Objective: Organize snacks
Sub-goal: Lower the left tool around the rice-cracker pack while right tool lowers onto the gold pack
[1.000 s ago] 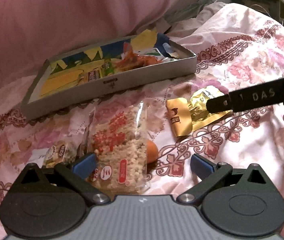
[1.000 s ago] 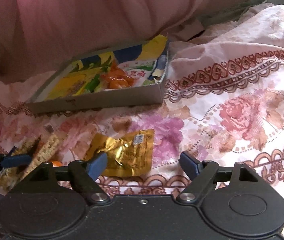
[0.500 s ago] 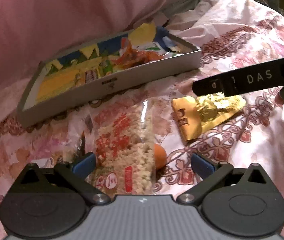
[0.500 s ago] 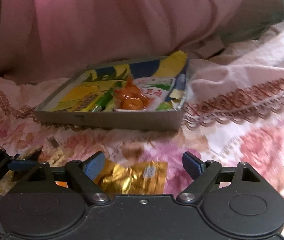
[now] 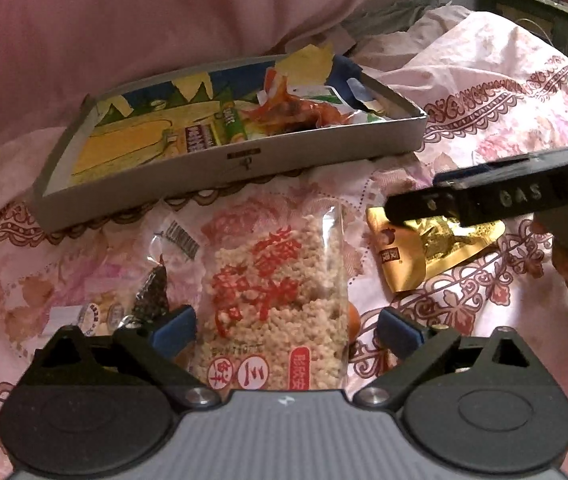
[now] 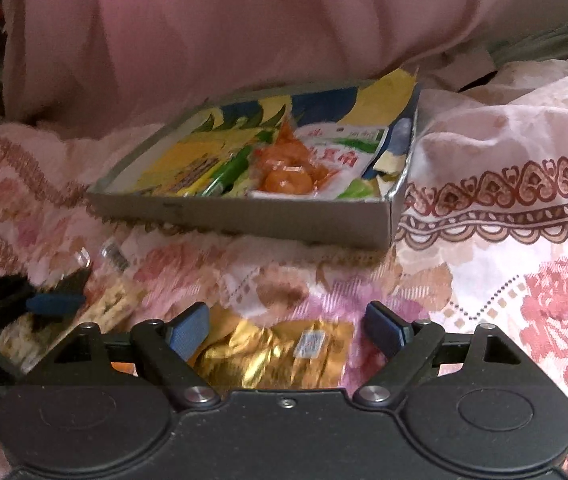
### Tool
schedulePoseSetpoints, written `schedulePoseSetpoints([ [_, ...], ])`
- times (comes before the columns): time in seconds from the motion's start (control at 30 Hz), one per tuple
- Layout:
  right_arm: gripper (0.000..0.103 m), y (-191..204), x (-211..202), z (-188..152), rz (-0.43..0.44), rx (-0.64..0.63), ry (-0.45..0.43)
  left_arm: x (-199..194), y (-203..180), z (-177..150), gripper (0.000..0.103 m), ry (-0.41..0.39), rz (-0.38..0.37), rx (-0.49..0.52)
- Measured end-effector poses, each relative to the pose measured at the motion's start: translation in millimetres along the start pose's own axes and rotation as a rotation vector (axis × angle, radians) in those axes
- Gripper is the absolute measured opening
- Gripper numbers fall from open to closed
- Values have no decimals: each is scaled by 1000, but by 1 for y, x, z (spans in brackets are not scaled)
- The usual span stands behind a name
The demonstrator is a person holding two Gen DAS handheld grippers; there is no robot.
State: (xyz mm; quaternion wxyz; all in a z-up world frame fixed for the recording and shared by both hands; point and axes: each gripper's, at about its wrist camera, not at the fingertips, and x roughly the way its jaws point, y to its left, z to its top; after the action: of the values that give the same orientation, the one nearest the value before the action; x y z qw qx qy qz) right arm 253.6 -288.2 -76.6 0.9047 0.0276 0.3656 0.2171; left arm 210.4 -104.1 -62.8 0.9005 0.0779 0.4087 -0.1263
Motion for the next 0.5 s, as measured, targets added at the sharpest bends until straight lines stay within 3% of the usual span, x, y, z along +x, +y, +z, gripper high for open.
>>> schedulePoseSetpoints([
  [0.23,81,8,-17,-10,6,-46,66,-7,8,0,91,-4,-6,-24],
  [0.5,81,22,-21,-17,-27,-125,79,-12,12,-2,88,-2,-19,-42],
])
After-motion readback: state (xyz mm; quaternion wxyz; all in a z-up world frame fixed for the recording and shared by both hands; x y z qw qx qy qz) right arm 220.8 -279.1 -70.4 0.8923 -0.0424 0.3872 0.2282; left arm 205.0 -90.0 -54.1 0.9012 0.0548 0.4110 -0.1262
